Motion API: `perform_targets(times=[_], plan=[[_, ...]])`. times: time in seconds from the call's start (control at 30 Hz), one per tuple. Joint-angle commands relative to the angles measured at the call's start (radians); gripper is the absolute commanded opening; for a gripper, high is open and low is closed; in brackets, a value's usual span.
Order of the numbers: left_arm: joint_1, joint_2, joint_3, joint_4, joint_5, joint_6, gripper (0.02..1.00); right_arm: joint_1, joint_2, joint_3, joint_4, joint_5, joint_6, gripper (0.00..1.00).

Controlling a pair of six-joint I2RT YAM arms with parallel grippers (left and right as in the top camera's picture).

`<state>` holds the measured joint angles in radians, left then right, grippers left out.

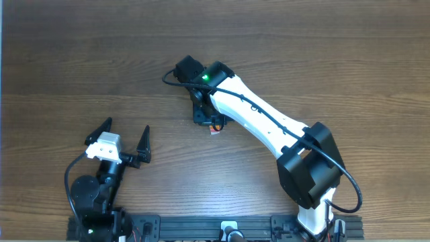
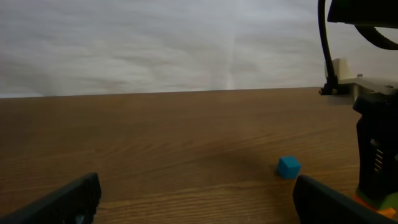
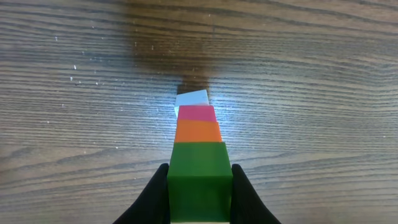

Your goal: Stack Cubes

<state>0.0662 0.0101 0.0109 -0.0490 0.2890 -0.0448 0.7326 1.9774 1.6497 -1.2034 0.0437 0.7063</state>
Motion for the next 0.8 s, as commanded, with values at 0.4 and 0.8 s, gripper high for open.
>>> perform_targets(times=[0.4, 0.8], plan=[[0.006, -0.006, -0.005, -0.001, 0.010, 0.011, 0.998, -0.007, -0.014, -0.023, 0.026, -0.006, 0.012, 0.012], [0.006, -0.006, -0.005, -0.001, 0.010, 0.011, 1.000, -0.006, -0.014, -0.024, 0.026, -0.006, 0.012, 0.012]])
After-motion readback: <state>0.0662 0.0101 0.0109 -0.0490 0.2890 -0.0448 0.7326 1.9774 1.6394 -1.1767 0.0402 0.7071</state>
